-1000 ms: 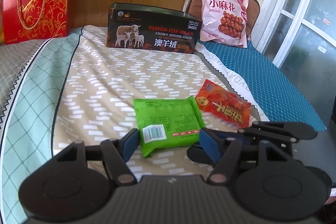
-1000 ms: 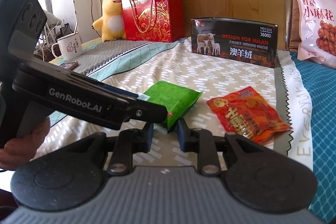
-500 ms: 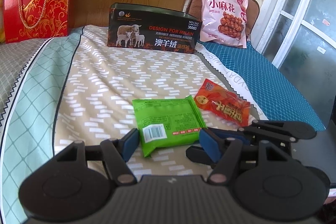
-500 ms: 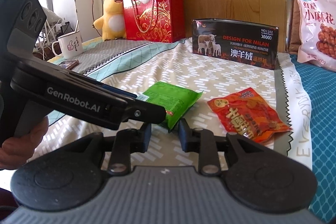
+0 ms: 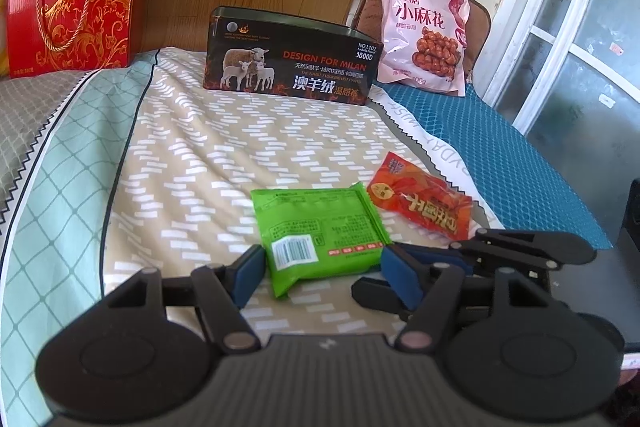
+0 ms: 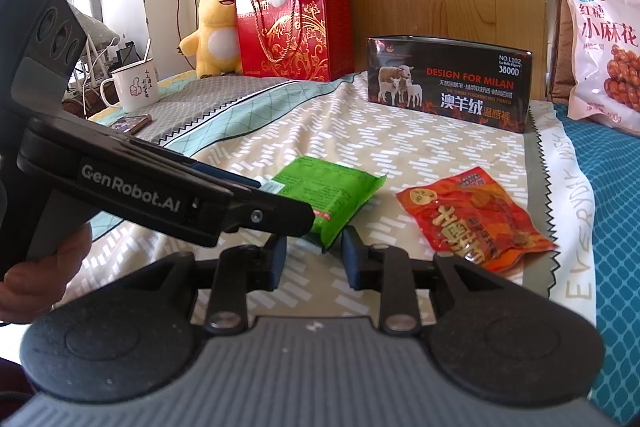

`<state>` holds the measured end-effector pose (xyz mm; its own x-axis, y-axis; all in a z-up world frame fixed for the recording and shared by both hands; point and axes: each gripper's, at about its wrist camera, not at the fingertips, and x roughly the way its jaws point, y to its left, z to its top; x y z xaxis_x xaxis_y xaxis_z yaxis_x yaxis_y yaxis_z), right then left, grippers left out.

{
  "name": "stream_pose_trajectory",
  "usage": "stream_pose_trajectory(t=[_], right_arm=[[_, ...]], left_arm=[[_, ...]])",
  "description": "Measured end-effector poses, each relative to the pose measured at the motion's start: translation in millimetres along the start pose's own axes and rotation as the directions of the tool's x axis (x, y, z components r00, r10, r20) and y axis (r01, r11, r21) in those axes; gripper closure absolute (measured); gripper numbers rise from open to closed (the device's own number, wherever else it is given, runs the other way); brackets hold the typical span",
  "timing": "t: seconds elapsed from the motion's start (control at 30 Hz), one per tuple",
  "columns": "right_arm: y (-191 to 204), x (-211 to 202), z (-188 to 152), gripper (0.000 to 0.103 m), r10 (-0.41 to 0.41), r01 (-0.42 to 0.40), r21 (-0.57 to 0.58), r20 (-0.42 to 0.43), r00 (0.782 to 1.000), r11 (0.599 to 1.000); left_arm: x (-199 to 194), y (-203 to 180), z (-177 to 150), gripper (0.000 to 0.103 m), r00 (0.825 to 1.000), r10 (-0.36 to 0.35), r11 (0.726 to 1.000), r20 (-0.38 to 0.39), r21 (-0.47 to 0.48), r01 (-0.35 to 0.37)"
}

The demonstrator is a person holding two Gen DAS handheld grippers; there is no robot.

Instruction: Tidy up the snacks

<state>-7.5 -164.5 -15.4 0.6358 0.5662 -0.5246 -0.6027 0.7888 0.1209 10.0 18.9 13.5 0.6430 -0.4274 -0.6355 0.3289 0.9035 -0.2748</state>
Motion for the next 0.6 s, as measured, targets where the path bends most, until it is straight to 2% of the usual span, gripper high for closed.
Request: stream_pose_trajectory(t=[0.23,0.3,0.37,0.5,0.6], right_arm=[[0,0,0,0.069,0.005,-0.005,0.003,0.001,1.000,1.000],[0,0,0,0.069,0.005,-0.005,0.004,0.001,1.000,1.000],[-1,-1,0,0.072,-0.001,0.000,0.008,0.008,1.000,1.000],[-4,-2,5,0.079,-0.031,0.031,0.011,0.036,0.999,0.999],[-9,-4,17,0.079,-0.059,0.060,-0.003,0.084,0.995,0.998]], left_arm=[[-2,9,1,0.039,0.999,-0.045,0.998,0.002,-0.048,0.045],[1,8,4,0.050,0.999,-0.045,0.998,-0.004,-0.050,0.044],[3,4,6,0.056,0.999,-0.048,0.998,-0.010,-0.038,0.048],[2,-5,15,0.057,0.999,-0.047,0.999,0.015,0.007,0.047],[-3,-10,32,0.057,0.997,-0.057,0.998,0.059,0.037,0.055]])
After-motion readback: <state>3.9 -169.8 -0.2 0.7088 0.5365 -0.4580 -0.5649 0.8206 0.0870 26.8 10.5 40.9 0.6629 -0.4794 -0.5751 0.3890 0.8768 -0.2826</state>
